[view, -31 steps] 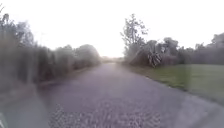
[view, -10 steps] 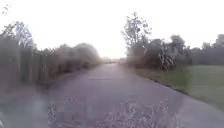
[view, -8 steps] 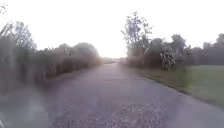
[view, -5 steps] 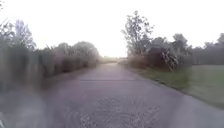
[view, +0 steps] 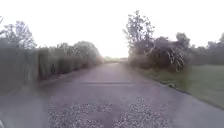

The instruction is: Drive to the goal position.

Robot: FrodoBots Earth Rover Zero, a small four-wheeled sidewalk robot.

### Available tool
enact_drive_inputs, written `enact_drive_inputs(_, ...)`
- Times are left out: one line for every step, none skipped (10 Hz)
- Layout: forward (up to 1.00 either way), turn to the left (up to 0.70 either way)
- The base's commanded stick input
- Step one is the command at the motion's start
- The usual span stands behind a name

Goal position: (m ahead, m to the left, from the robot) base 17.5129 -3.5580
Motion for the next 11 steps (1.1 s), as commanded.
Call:
enact_drive_inputs(0.70,-0.08)
enact_drive_inputs(0.70,-0.13)
enact_drive_inputs(0.70,-0.14)
enact_drive_inputs(0.70,-0.14)
enact_drive_inputs(0.70,0.00)
enact_drive_inputs(0.70,0.00)
enact_drive_inputs(0.70,0.00)
enact_drive_inputs(0.70,0.00)
enact_drive_inputs(0.70,0.00)
enact_drive_inputs(0.70,0.00)
enact_drive_inputs(0.70,0.00)
